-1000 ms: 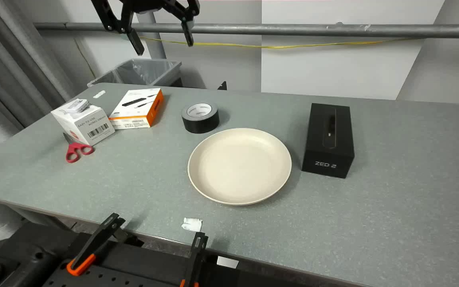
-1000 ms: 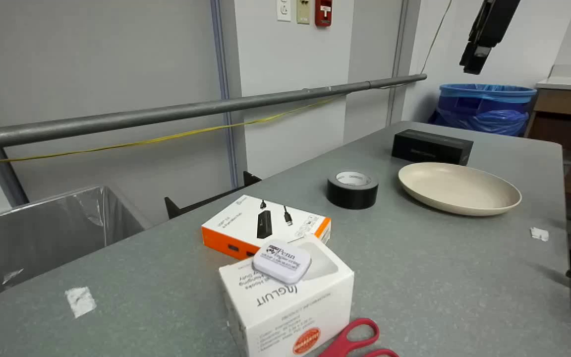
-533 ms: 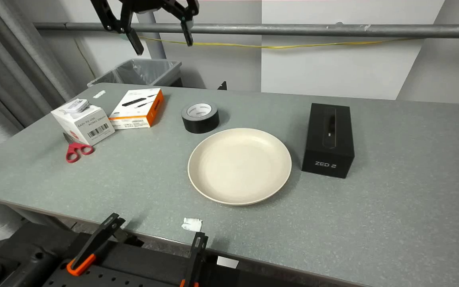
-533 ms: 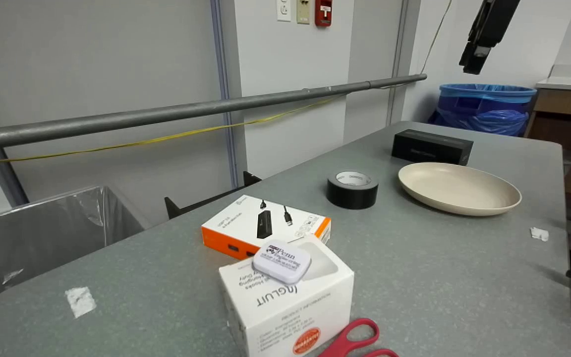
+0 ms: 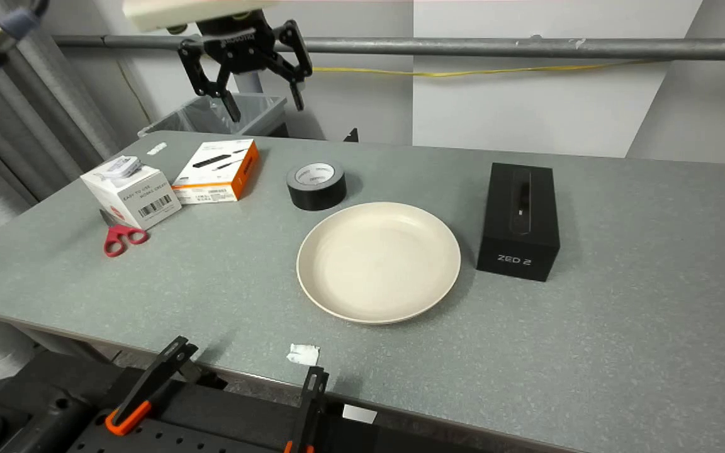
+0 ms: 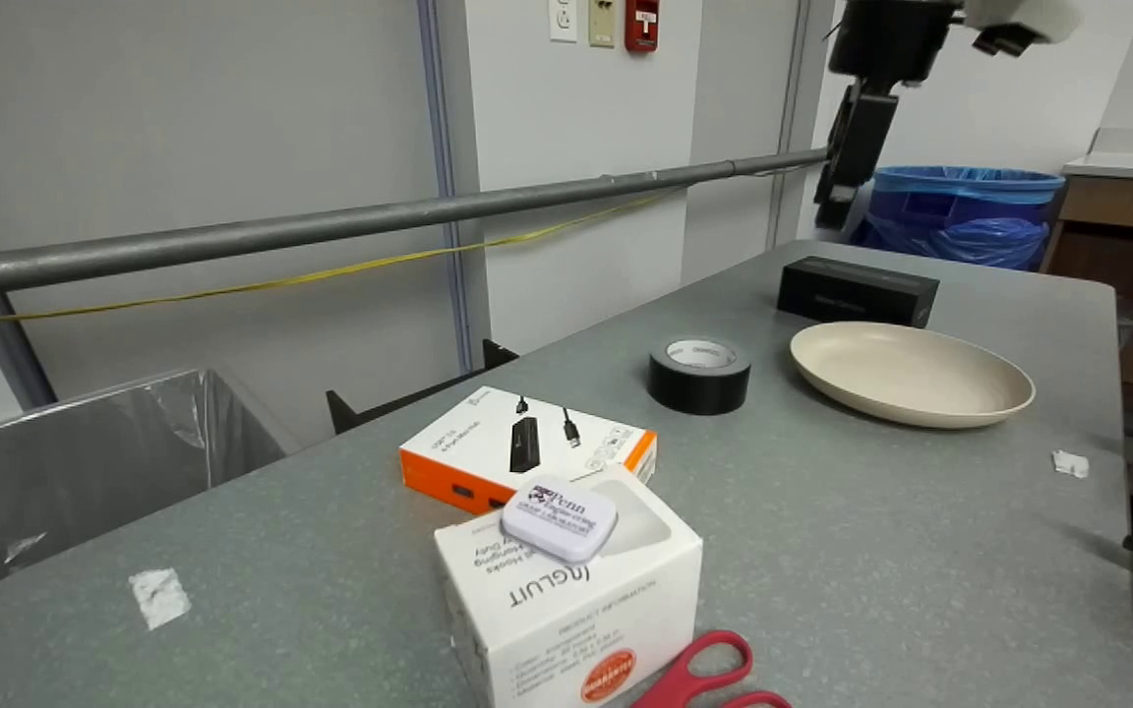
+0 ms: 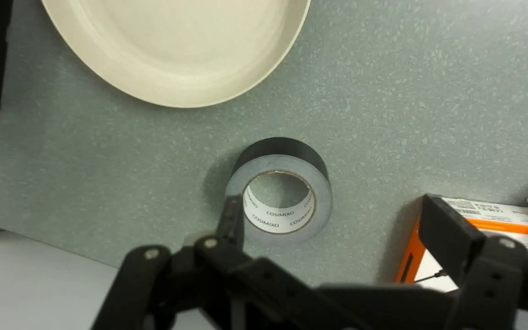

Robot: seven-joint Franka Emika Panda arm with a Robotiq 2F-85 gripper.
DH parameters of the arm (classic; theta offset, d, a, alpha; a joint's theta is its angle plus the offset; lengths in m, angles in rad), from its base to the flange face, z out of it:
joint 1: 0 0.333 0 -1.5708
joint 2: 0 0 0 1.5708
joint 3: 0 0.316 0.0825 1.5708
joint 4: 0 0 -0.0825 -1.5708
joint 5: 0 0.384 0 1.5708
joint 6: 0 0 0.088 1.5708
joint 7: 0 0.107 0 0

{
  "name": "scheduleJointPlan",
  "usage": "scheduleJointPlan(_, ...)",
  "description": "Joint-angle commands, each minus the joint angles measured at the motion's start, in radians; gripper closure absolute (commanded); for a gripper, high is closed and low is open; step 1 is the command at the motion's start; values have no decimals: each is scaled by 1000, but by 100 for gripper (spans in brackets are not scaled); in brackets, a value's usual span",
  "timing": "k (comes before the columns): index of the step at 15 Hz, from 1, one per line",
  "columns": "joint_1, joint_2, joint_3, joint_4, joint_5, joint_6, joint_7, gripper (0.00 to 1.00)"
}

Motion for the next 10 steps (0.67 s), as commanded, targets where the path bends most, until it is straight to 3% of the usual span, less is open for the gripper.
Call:
scheduleJointPlan(1,-15,222,22,156,4,26,3,0)
scheduleJointPlan(2,-18,248,26,182,3,6,4,0)
scheduleJointPlan(3,-20,164,28,98,-3,20,2,0)
scheduleJointPlan(6,-22,244,30,158,-5,20,4,0)
scheduleJointPlan(10,-22,248,30,168,-6,19,5,0)
